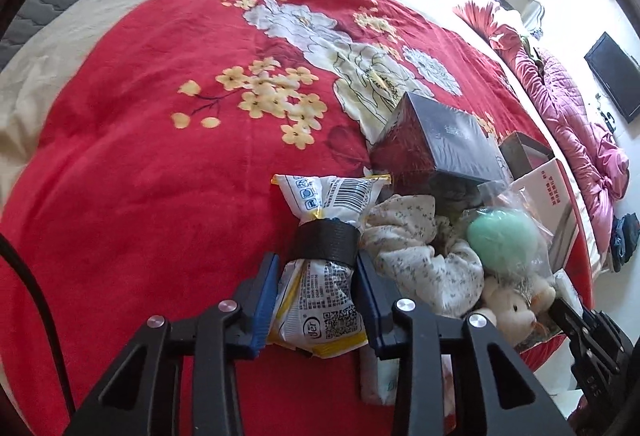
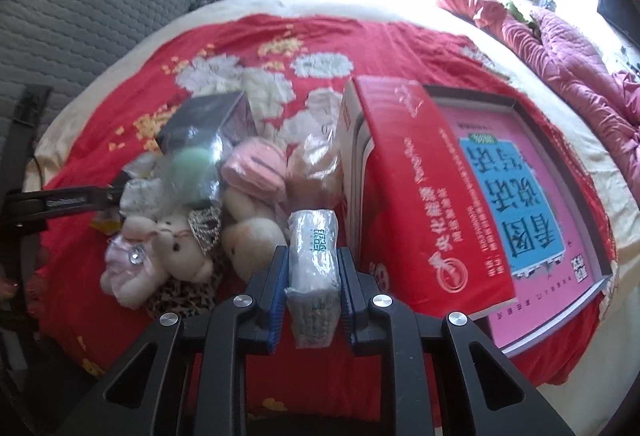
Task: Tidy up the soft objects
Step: 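Lift and carry the snack bag and white packet over the pink tray with both tools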
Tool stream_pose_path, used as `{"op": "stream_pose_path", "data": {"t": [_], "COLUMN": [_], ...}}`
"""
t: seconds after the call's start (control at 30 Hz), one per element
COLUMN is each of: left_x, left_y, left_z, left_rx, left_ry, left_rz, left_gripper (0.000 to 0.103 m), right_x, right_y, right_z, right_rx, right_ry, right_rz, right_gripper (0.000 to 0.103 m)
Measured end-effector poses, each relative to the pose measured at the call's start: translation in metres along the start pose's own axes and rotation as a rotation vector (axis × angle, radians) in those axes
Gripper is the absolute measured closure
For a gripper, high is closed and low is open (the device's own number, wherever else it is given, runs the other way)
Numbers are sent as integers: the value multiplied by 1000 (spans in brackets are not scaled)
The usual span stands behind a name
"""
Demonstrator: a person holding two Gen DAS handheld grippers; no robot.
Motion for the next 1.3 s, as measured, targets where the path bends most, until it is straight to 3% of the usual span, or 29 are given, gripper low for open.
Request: {"op": "stream_pose_path", "data": {"t": [0.23,0.53,0.73,0.9,1.3], "left_x": [-11,-19,-26,-25,-27], "left_y": [42,106,138,168,187], "left_z": [-3,34,69,103,209], "left_rx": [25,21,32,39,-46], "left_ry": [6,-50,-131,-198,-355], "left_rz": [63,132,147,184,211], "left_gripper": [65,65,65,65,65], "right_x": [0,11,17,27,28], "right_y": [5,62,116,169,240], "right_z": [7,15,14,21,101], "right_rx": [50,101,271,337,269], "right_ry": [-40,-105,-223,-258,-402], "right_rz": [23,140,176,252,396], "right_gripper": [86,86,86,86,86]}}
Point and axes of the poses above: each gripper's, at about its wrist camera, not at the fingertips, and y roughly against the way its jaws point, z to its right, x to its top, the point moved 3 cm from there along -y, roughly the way its jaws point, and after that the axes turned 2 degrees about x, right-handed, at the moved point
